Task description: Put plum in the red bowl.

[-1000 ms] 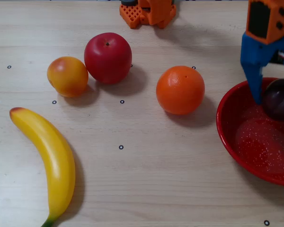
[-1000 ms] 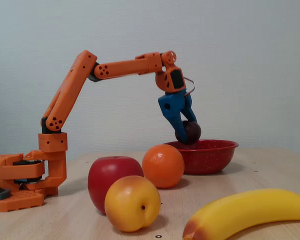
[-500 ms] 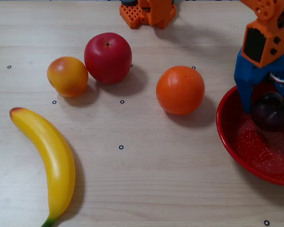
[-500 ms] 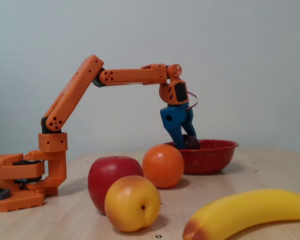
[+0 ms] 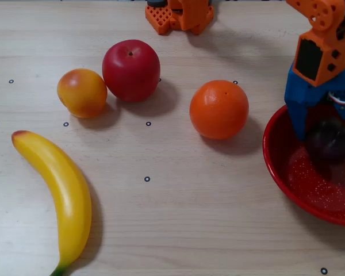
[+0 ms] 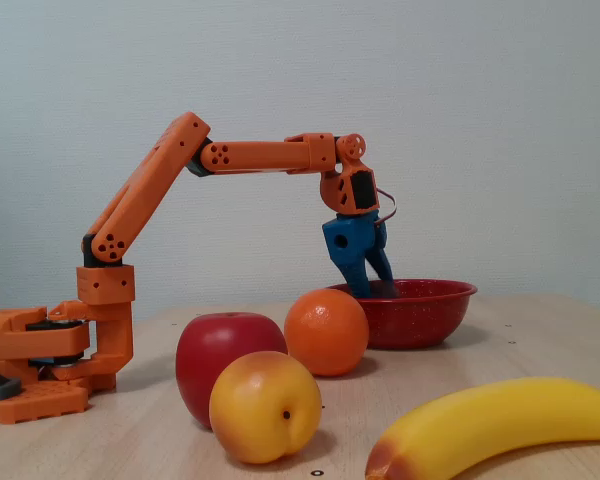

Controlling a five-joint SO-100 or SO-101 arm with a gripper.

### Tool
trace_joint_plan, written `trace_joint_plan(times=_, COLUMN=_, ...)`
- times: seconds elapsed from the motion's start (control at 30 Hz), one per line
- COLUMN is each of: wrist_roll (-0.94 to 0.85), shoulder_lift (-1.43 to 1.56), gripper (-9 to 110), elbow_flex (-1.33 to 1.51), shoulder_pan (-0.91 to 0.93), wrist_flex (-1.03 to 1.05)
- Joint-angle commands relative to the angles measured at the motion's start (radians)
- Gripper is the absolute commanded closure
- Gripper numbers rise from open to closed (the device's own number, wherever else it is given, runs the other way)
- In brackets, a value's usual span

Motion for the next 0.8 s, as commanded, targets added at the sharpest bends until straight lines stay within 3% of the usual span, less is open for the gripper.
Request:
trace_joint_plan(times=0.0, wrist_roll=-0.032, shoulder_lift=0.078, gripper=60, elbow_flex=-0.124, shoulder_pan=-0.02, wrist_flex=0.025)
trace_joint_plan(times=0.5, wrist_roll=-0.035, shoulder_lift=0.239, gripper=60, elbow_flex=-0.126, shoulder_pan=0.021, wrist_flex=0.086)
trace_joint_plan(times=0.77, wrist_roll=-0.026, shoulder_lift=0.336, gripper=66, elbow_flex=-0.124, shoulder_pan=0.064, wrist_flex=0.094)
